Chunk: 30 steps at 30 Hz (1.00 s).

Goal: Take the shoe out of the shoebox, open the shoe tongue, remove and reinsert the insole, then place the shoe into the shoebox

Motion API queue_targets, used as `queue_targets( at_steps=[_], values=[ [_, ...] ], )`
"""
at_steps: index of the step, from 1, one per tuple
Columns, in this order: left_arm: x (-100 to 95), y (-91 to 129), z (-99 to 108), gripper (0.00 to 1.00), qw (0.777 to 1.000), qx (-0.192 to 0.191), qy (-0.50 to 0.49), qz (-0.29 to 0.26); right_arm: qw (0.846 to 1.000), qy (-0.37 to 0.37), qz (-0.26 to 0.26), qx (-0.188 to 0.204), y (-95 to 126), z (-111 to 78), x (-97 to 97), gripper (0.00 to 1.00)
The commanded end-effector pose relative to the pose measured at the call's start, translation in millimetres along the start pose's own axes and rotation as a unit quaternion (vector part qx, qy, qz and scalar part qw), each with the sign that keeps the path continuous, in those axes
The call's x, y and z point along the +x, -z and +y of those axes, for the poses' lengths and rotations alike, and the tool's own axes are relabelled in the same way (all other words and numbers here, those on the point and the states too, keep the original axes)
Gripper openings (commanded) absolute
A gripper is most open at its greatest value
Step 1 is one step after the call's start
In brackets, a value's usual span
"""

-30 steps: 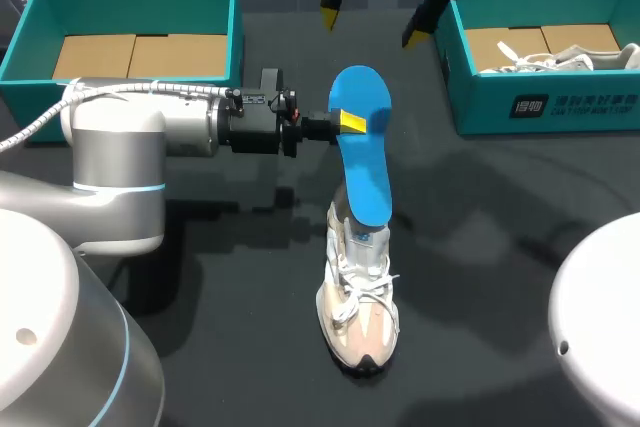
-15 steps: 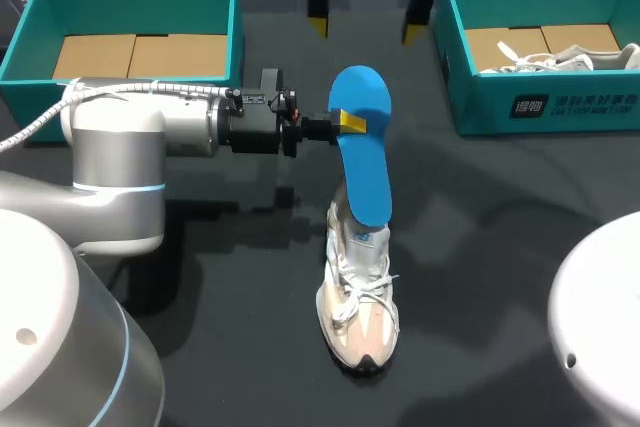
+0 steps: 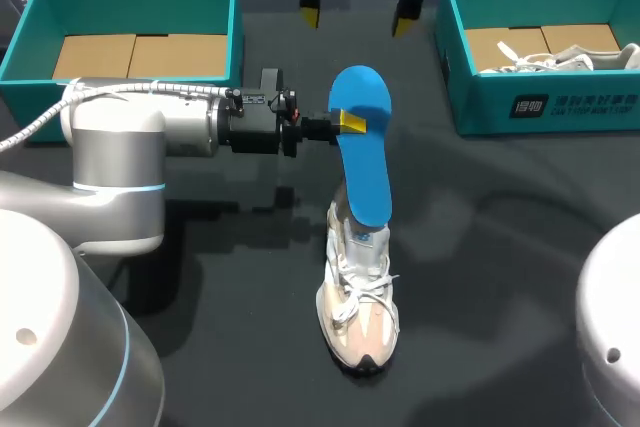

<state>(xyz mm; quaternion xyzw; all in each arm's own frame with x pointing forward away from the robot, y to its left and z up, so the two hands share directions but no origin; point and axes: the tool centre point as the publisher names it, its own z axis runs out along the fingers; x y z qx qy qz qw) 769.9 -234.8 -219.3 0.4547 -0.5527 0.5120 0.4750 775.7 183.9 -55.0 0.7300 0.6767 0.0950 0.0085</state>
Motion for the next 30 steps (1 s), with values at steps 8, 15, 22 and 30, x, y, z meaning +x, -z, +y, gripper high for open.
queue_targets(
  at_steps=[8,15,22,30],
  values=[
    [-0.3,0,1,0.00,1.000,0.001,0.000,0.000,0.993,-0.024,0.113,0.003,-4,-4.8,-40.6,1.00],
    [-0.3,0,1,0.00,1.000,0.001,0.000,0.000,0.979,-0.041,0.199,0.000,-11,-5.9,-57.7,1.00],
    [-0.3,0,1,0.00,1.000,0.001,0.000,0.000,0.955,-0.056,0.291,0.006,-18,-4.3,-74.3,1.00],
    [-0.3,0,1,0.00,1.000,0.001,0.000,0.000,0.921,-0.075,0.382,0.003,-30,-6.4,-88.6,1.00]
  ],
)
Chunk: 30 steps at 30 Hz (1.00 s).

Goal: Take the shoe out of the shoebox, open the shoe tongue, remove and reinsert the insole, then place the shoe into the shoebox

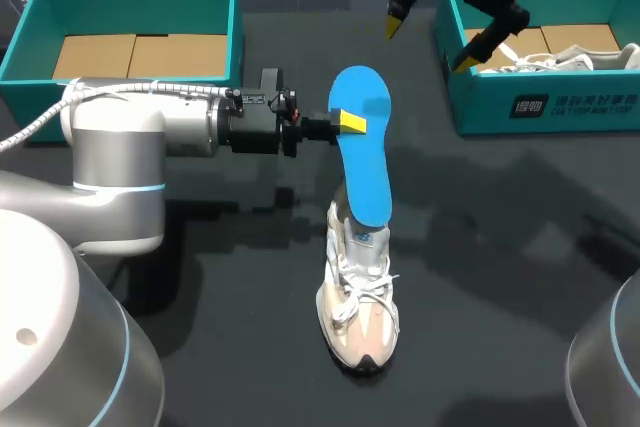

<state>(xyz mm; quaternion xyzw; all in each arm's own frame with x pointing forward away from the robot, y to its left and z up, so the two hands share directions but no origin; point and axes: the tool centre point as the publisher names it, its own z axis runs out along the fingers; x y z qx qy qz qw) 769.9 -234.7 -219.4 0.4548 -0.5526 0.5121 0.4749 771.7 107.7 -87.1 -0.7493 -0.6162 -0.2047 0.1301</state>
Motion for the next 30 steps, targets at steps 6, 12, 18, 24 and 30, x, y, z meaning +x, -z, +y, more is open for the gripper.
queue_targets(
  at_steps=[6,12,18,24,30],
  values=[
    [-0.3,0,1,0.00,1.000,0.001,0.000,0.000,0.961,-0.001,0.276,0.000,-12,-4.0,-21.6,1.00],
    [-0.3,0,1,0.00,1.000,0.001,0.000,0.000,0.944,0.003,0.329,0.004,-22,-2.7,-28.1,1.00],
    [-0.3,0,1,0.00,1.000,0.001,0.000,0.000,0.932,0.002,0.362,0.008,-36,-2.6,-29.5,1.00],
    [-0.3,0,1,0.00,1.000,0.001,0.000,0.000,0.917,0.007,0.399,0.009,-50,-6.2,-30.8,1.00],
    [-0.3,0,1,0.00,1.000,0.001,0.000,0.000,0.909,0.013,0.417,0.015,-56,-8.5,-33.6,1.00]
  ],
)
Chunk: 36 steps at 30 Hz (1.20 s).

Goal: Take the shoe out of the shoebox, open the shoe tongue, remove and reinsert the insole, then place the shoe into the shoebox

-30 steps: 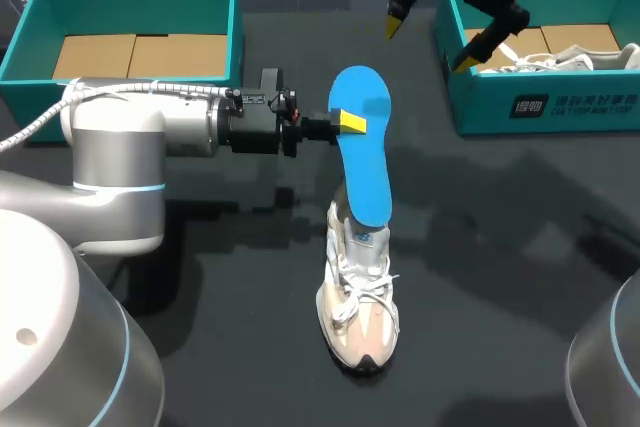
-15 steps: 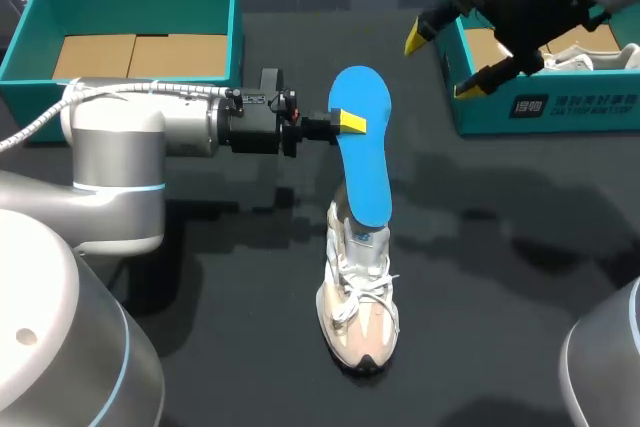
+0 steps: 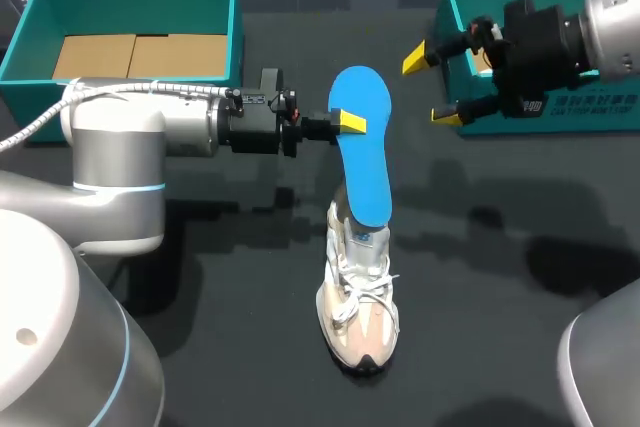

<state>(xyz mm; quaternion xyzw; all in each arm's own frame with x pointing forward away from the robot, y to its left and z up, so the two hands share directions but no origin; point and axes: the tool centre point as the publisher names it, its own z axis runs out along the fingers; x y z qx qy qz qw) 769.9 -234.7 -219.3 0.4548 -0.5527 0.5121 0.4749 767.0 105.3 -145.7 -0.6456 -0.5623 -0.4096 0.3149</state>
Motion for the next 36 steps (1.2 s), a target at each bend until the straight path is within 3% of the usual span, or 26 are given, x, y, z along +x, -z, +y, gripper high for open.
queue_targets(
  at_steps=[1,12,21,30,36],
  values=[
    [-0.3,0,1,0.00,1.000,0.001,0.000,0.000,0.991,0.002,0.132,0.000,-4,-1.8,-8.3,1.00],
    [-0.4,0,1,0.00,1.000,0.001,-0.005,-0.001,0.989,-0.002,0.149,0.010,-5,-4.0,-17.7,1.00],
    [12.0,16,-1,0.00,0.992,0.020,-0.123,0.004,0.986,-0.010,0.164,0.007,-2,-6.3,-25.3,1.00],
    [42.7,24,-14,0.00,0.959,0.046,-0.279,-0.002,0.985,-0.008,0.173,0.016,-2,-6.4,-25.5,1.00],
    [59.5,27,-19,0.00,0.921,0.029,-0.388,-0.008,0.984,-0.008,0.177,0.018,-2,-6.3,-25.4,1.00]
  ],
)
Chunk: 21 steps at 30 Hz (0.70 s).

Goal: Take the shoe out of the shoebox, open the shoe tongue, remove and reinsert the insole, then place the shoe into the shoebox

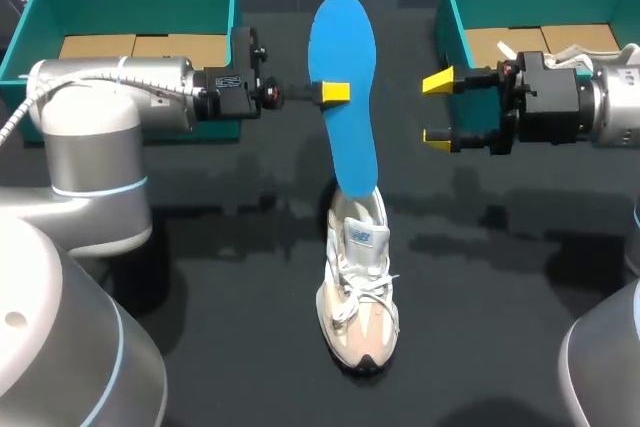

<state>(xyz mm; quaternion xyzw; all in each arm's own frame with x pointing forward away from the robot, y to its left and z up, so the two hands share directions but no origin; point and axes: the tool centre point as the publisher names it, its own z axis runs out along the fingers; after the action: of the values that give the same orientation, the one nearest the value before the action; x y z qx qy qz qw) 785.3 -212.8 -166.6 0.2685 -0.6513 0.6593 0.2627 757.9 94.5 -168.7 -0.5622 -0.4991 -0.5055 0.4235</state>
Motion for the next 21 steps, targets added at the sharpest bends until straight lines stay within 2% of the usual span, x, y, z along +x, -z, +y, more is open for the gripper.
queue_targets(
  at_steps=[1,5,7,21],
  values=[
    [10.5,3.4,-7.1,0.00,0.996,-0.013,-0.086,0.001,1.000,0.000,0.000,0.001,-2.4,2.2,-0.6,1.00],
    [17.3,5.4,-12.7,0.00,0.982,-0.032,-0.187,-0.001,1.000,0.000,0.000,0.001,-2.4,2.2,-0.6,1.00],
    [15.0,8.3,-13.0,0.00,0.964,-0.031,-0.264,-0.004,1.000,0.000,0.000,0.001,-2.4,2.2,-0.6,1.00],
    [15.0,8.3,-13.0,0.00,0.964,-0.031,-0.264,-0.004,1.000,0.000,0.000,0.001,-2.4,2.2,-0.6,1.00]
  ],
)
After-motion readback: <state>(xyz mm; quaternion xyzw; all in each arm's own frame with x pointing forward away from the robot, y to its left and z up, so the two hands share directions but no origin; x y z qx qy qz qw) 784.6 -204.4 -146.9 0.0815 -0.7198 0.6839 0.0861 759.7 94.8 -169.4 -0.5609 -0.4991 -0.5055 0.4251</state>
